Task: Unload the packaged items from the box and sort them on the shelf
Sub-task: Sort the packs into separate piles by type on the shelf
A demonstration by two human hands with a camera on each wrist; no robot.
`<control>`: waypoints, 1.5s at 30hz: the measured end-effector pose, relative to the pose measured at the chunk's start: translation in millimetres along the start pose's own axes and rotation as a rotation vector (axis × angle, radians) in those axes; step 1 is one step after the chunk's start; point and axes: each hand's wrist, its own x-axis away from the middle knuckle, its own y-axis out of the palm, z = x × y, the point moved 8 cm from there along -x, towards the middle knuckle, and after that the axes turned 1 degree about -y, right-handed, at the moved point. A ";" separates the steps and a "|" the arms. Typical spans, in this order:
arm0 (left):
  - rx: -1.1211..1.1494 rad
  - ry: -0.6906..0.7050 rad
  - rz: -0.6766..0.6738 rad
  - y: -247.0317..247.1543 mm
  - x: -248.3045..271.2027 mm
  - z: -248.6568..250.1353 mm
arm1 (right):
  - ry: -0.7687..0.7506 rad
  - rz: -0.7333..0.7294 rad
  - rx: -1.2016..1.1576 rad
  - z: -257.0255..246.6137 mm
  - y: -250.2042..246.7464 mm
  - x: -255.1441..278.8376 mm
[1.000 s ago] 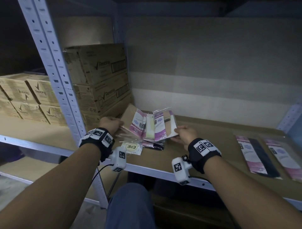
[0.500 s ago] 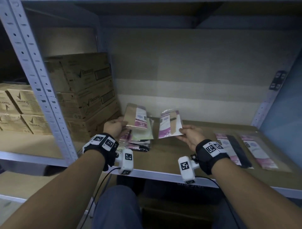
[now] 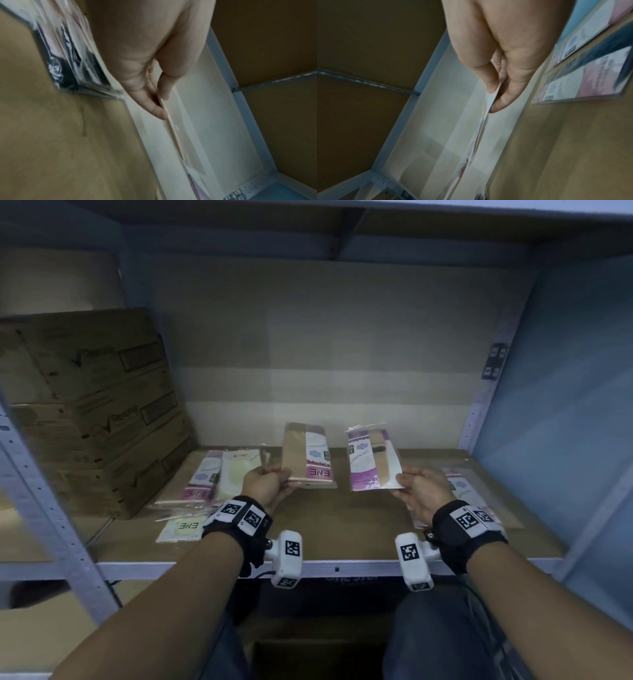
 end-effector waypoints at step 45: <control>0.015 -0.023 0.042 -34.8 -10.5 -10.7 | 0.102 0.075 0.285 71.5 -9.1 -10.3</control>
